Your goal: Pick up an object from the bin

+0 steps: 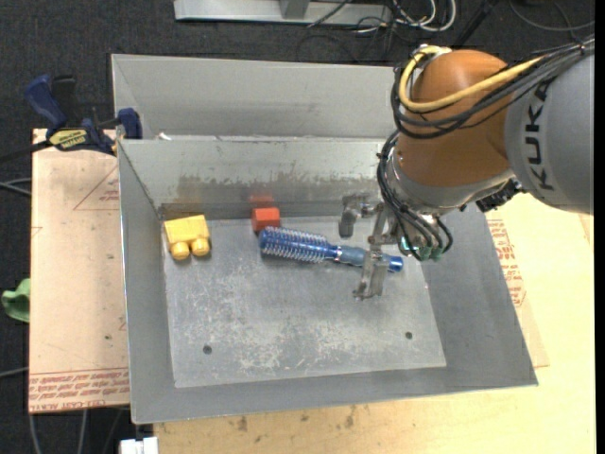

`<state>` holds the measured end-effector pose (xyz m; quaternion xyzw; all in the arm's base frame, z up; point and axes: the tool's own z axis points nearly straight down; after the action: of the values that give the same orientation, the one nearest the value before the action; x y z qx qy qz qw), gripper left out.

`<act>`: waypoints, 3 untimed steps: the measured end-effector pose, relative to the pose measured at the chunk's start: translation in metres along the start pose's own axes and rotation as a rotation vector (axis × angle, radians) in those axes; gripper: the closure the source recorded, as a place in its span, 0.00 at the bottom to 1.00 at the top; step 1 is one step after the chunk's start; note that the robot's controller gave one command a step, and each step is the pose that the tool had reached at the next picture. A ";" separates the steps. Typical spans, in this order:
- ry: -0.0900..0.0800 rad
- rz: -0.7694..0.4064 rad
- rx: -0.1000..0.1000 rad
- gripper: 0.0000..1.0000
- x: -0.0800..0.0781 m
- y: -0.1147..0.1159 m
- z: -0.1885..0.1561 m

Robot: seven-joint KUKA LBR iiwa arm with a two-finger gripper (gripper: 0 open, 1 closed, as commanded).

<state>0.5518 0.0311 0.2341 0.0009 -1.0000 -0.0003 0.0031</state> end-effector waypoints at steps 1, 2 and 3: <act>-0.001 0.034 -0.001 0.00 -0.045 0.001 0.111; -0.008 0.049 -0.001 0.00 -0.082 -0.005 0.166; -0.008 0.050 -0.001 1.00 -0.081 -0.005 0.163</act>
Offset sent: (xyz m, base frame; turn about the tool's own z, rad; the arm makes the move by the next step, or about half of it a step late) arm 0.0450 0.0004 -0.1060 0.0347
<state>0.6320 0.0268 0.0705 -0.0242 -0.9997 -0.0009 -0.0008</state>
